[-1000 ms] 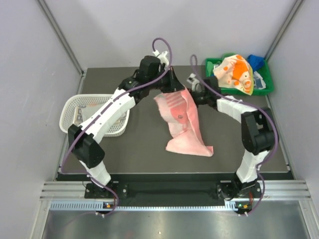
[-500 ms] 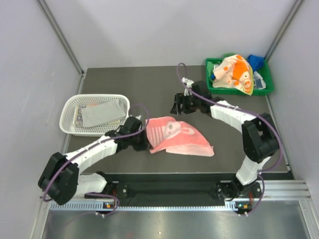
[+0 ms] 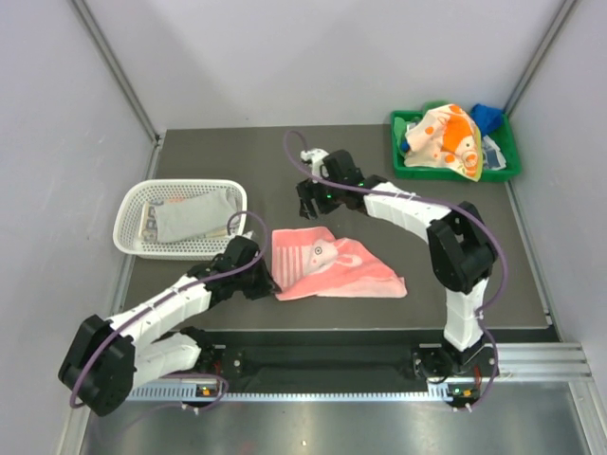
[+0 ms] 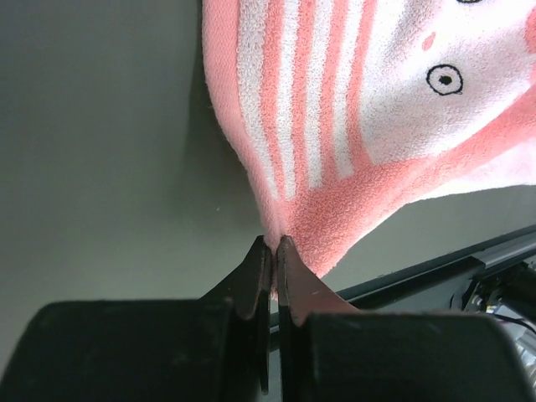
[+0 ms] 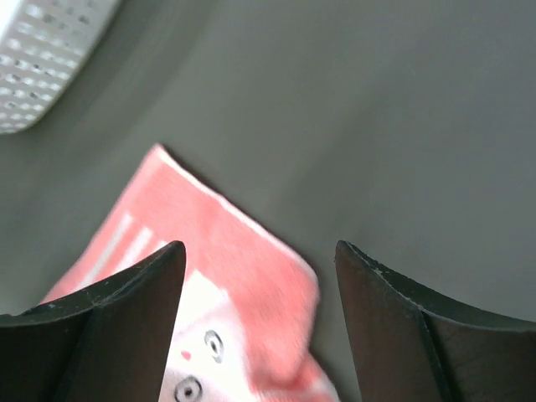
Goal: Fold and stack the towels
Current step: Flatten out the crumpled towel
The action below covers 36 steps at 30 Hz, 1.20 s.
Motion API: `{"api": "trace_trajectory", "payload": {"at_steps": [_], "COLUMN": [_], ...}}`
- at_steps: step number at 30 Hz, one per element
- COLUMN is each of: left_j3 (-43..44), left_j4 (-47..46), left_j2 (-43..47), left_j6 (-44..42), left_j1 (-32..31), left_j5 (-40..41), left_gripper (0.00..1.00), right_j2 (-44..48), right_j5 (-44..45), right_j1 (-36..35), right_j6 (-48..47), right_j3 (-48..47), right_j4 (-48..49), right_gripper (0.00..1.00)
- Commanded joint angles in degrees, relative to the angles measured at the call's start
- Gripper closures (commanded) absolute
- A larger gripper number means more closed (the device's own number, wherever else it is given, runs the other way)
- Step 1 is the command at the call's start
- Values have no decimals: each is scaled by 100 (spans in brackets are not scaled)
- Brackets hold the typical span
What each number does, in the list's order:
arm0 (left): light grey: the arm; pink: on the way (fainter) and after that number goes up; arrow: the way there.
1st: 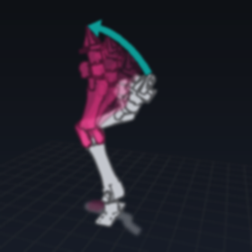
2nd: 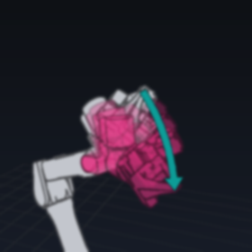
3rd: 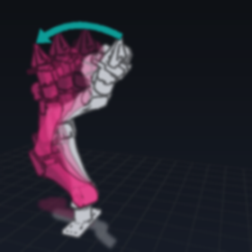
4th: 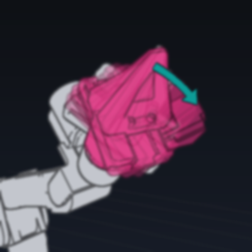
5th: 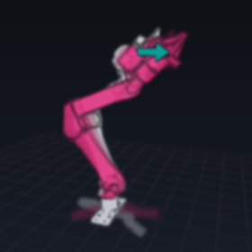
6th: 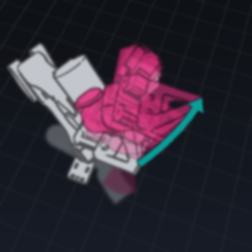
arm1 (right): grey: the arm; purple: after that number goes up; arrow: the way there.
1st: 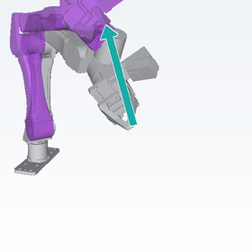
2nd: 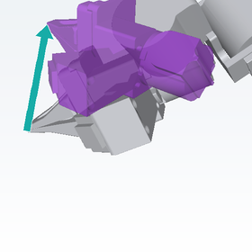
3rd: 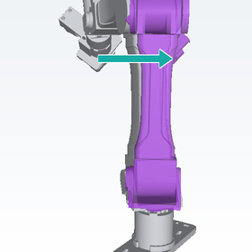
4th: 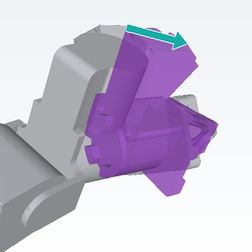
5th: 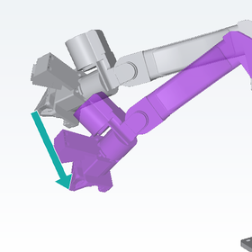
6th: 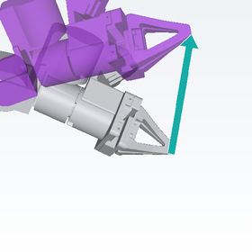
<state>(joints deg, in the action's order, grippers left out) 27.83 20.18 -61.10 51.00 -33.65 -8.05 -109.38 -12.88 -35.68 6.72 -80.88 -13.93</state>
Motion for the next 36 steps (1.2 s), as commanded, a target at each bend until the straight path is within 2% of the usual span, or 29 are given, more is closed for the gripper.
{"api": "trace_trajectory", "payload": {"at_steps": [1, 6, 19, 23, 26, 28, 31, 34, 36], "left_j3": [-24, 55, 99, 56, 55, 47, 99, 187, 257], "left_j4": [29, 73, -67, -85, -111, -129, -76, -6, 64], "left_j2": [160, 186, 142, 195, 204, 204, 230, 265, 248], "left_j6": [173, 156, 173, 199, 208, 208, 165, 112, 50], "left_j1": [69, 130, 157, 157, 157, 157, 157, 166, 166], "left_j5": [190, 234, 173, 181, 155, 146, 173, 234, 260], "left_gripper": [100, 100, 100, 100, 100, 100, 100, 100, 100], "right_j2": [-469, -1023, -1577, -1454, -1568, -1665, -1665, -1534, -1394], "right_j5": [207, 462, 1982, 1939, 1746, 1728, 1746, 1798, 1903], "right_j1": [-658, -923, -1512, -1521, -1512, -1521, -1529, -1521, -1521], "right_j6": [-628, -848, -207, -75, -22, -13, 22, 14, -13], "right_j3": [-761, -1281, -1141, -808, -946, -956, -851, -641, -569], "right_j4": [-267, -365, 321, 751, 717, 690, 699, 760, 682], "right_gripper": [28, 33, 37, 37, 38, 42, 54, 67, 80]}}
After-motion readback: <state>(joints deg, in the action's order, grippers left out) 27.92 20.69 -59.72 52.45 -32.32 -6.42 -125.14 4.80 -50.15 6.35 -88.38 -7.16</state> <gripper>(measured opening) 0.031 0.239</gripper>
